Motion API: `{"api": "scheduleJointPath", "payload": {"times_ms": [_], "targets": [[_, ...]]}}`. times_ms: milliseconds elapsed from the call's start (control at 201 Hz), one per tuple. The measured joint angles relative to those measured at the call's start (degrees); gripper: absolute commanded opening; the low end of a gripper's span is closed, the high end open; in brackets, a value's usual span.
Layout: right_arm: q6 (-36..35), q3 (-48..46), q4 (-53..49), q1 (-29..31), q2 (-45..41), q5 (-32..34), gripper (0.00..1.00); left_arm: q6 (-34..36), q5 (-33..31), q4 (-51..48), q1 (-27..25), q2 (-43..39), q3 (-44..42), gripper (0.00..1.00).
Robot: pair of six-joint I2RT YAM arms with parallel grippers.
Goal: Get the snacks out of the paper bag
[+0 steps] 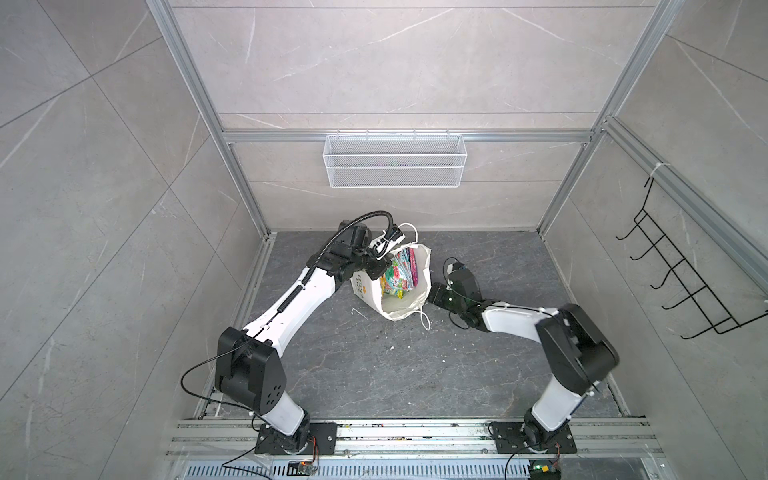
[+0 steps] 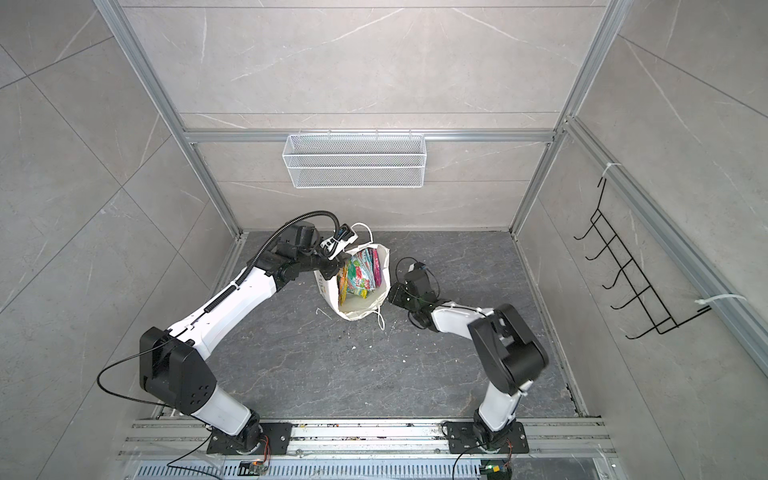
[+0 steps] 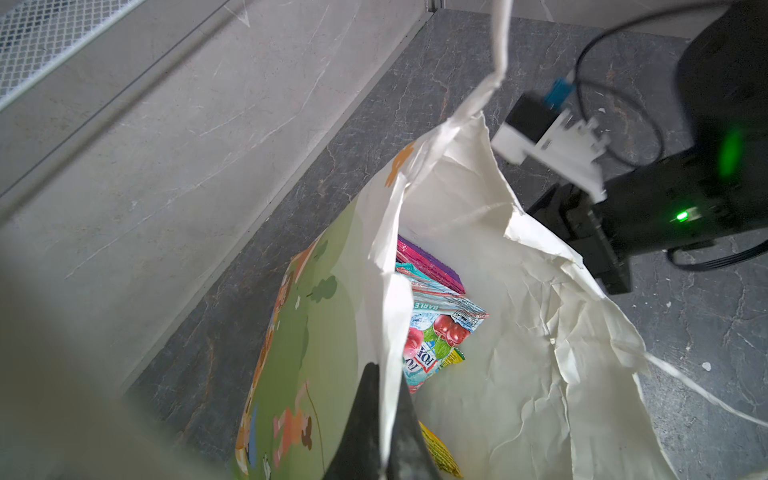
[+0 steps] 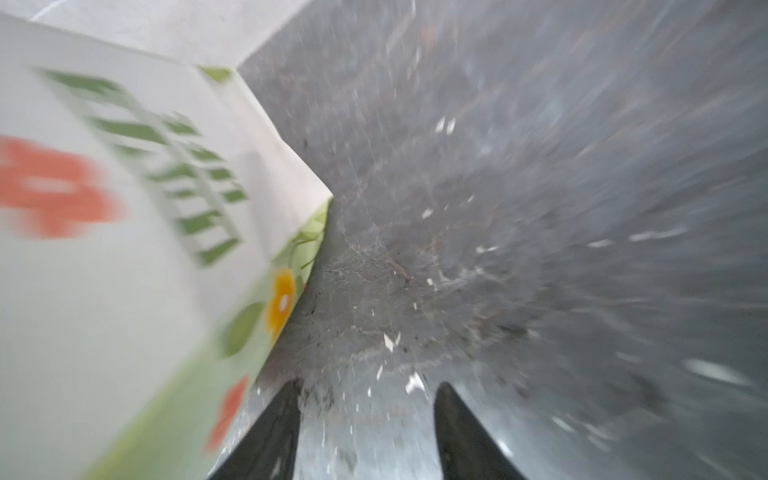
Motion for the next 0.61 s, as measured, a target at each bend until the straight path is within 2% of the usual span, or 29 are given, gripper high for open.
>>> {"api": "scheduleJointPath", "payload": {"times_ms": [25, 60, 95, 159, 224, 284, 348, 433, 607], "targets": [[-1.9, 0.1, -2.1, -0.2, -2.6, 0.3, 0.63, -0.4, 0.0, 0.0, -0.2, 0.0, -0.1, 0.00], [-3.5, 0.2, -4.2, -0.9, -5.5, -1.1, 0.43, -0.9, 0.0, 0.3, -0.2, 0.0, -0.2, 0.00], [-5.4, 0.6, -5.9, -2.2, -7.7, -4.4, 0.34, -1.4, 0.0, 0.5, -0.3, 0.0, -0.3, 0.00], [-8.1, 0.9, -7.4, -4.8, -11.0, -10.5, 0.35, -2.4, -0.1, 0.8, -0.5, 0.0, -0.3, 0.00], [-9.6, 0.8, -8.5, -5.5, -14.1, -14.0, 0.34, -3.2, -0.2, 0.9, -0.5, 0.0, -0.3, 0.00], [-10.6, 0.8, -8.8, -3.5, -16.7, -16.0, 0.32, -3.8, -0.2, 0.9, -0.5, 0.0, -0.3, 0.00], [-11.1, 1.5, -8.5, -0.1, -17.8, -18.1, 0.25, -4.2, -0.2, 0.9, -0.5, -0.1, -0.3, 0.00], [-10.6, 3.7, -7.2, 3.0, -16.0, -20.8, 0.22, -4.2, -0.1, 0.8, -0.5, -0.1, -0.3, 0.00], [-6.9, 8.1, -3.3, 5.8, -8.0, -22.3, 0.29, -4.2, -0.1, 0.6, -0.5, -0.2, -0.3, 0.00]]}}
